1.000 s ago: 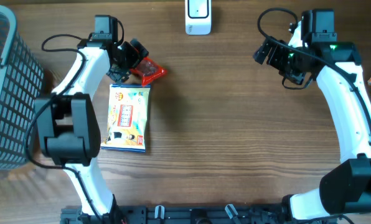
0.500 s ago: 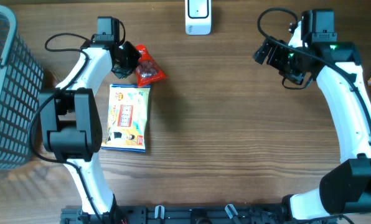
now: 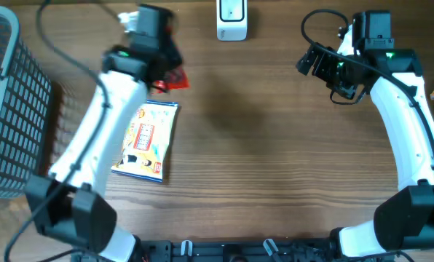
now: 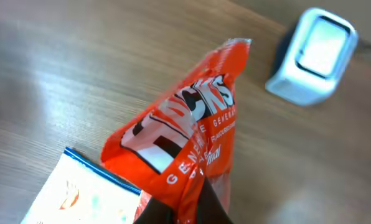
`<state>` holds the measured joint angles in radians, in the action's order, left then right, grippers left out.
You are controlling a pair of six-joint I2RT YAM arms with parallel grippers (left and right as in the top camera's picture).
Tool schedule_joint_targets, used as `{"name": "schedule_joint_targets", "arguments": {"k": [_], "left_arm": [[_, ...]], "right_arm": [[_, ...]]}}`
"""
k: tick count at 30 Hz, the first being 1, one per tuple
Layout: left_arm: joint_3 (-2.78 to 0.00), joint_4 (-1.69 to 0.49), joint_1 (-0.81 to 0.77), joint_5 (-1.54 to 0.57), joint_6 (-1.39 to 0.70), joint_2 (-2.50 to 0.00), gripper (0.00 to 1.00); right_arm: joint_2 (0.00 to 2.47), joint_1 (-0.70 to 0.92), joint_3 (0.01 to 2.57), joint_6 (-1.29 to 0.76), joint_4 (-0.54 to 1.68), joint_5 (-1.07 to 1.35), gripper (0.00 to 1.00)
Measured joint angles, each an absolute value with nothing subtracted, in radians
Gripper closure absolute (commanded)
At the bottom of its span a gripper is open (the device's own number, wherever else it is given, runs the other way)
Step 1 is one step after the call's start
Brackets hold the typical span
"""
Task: Scan the item barcode
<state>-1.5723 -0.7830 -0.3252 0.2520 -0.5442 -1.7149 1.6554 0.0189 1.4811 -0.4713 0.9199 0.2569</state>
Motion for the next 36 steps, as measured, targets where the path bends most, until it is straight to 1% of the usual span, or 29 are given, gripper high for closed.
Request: {"name": "schedule_joint_targets", "arguments": {"k": [2, 7, 13, 14, 15, 16, 17, 20, 21, 26, 32, 33, 35, 36], "left_arm": [[-1.576, -0.818, -0.472, 0.399, -0.527, -1.731, 0.96], [-1.576, -0.852, -0.669, 0.611, -0.517, -1.875, 0.96], [-1.573, -0.880, -0.797, 0.670, -0.555, -2.053, 0.95], [-1.573, -0.881, -0.816, 0.678, -0.559, -2.064, 0.87], [-1.573, -0.884, -0.832, 0.684, -0.560, -2.065, 0.83], [-1.573, -0.883, -0.852, 0.687, -0.569, -2.065, 0.83], [-1.573, -0.881, -0.870, 0.683, -0.570, -2.065, 0.87], [-1.573, -0.881, -0.904, 0.615, -0.574, -2.065, 0.93], [-1.573, -0.879, -0.911, 0.553, -0.576, -2.065, 0.96], [-1.573, -0.878, -0.908, 0.283, -0.581, -2.065, 0.96], [-1.573, -0.893, -0.908, 0.031, -0.581, -2.065, 0.96], [-1.573, -0.895, -0.908, -0.030, -0.581, -2.065, 0.95], [-1.573, -0.902, -0.908, -0.094, -0.581, -2.065, 0.85], [-1.573, -0.907, -0.908, -0.114, -0.584, -2.064, 0.66]], "right_arm": [[1.655, 0.019, 1.481, -0.471, 0.920, 0.257, 0.00], [1.655, 0.019, 1.481, -0.471, 0.920, 0.257, 0.00], [1.655, 0.019, 1.481, -0.471, 0.920, 0.257, 0.00], [1.655, 0.019, 1.481, -0.471, 0.920, 0.257, 0.00], [1.655, 0.019, 1.481, -0.471, 0.920, 0.257, 0.00], [1.655, 0.019, 1.481, -0.471, 0.920, 0.257, 0.00], [1.655, 0.019, 1.481, -0.471, 0.920, 0.257, 0.00], [1.655, 0.019, 1.481, -0.471, 0.920, 0.257, 0.00], [1.655, 0.019, 1.481, -0.471, 0.920, 0.257, 0.00], [1.655, 0.019, 1.481, -0.471, 0.920, 0.257, 0.00], [1.655, 0.019, 1.481, -0.471, 0.920, 0.257, 0.00], [1.655, 0.019, 1.481, -0.471, 0.920, 0.257, 0.00], [1.655, 0.019, 1.481, -0.471, 0.920, 0.257, 0.00], [1.655, 0.019, 1.481, -0.471, 0.920, 0.257, 0.00]]}}
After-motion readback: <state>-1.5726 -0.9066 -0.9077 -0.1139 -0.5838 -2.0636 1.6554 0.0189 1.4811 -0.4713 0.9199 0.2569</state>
